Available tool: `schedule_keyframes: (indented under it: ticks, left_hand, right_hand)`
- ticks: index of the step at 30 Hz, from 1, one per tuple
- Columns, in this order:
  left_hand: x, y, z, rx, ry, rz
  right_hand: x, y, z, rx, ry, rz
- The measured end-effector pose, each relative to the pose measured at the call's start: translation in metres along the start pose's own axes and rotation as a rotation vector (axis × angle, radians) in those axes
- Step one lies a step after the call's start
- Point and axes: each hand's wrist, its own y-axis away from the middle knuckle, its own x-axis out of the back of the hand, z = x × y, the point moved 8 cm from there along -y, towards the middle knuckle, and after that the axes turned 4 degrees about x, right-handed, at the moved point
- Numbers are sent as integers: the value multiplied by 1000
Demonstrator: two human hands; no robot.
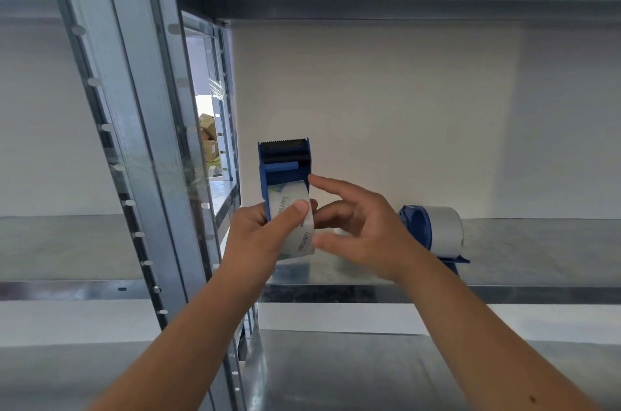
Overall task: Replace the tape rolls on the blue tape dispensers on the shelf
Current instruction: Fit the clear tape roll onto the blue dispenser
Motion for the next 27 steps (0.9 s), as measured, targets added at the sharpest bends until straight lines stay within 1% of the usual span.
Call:
schedule_keyframes:
  ticks: [3, 5, 7, 11, 14, 20, 24, 27]
  left_hand:
    - [1, 4, 0, -36, -32, 20]
    - [1, 7, 0, -65, -71, 41]
    - [-1, 9, 1, -89, -89, 30]
    - [0, 11, 6, -160, -152, -19]
    - [0, 13, 12, -213, -225, -57]
    - [-1, 18, 13, -245, -297, -71]
    - [0, 21, 13, -251, -265, -70]
    - [0, 20, 13, -230, -263, -55]
  right_hand:
    - [10, -14, -4, -36, -39, 189]
    - [11, -22, -8, -47, -13, 268]
    - [8, -30, -12, -53, 1, 260]
    - [5, -40, -11, -127, -30, 210]
    - [9, -45, -11, -121, -1, 224]
    - [14, -44, -10, -113, 83, 185]
    - [10, -45, -11, -114, 96, 162]
    - [9, -46, -6, -173, 71, 196]
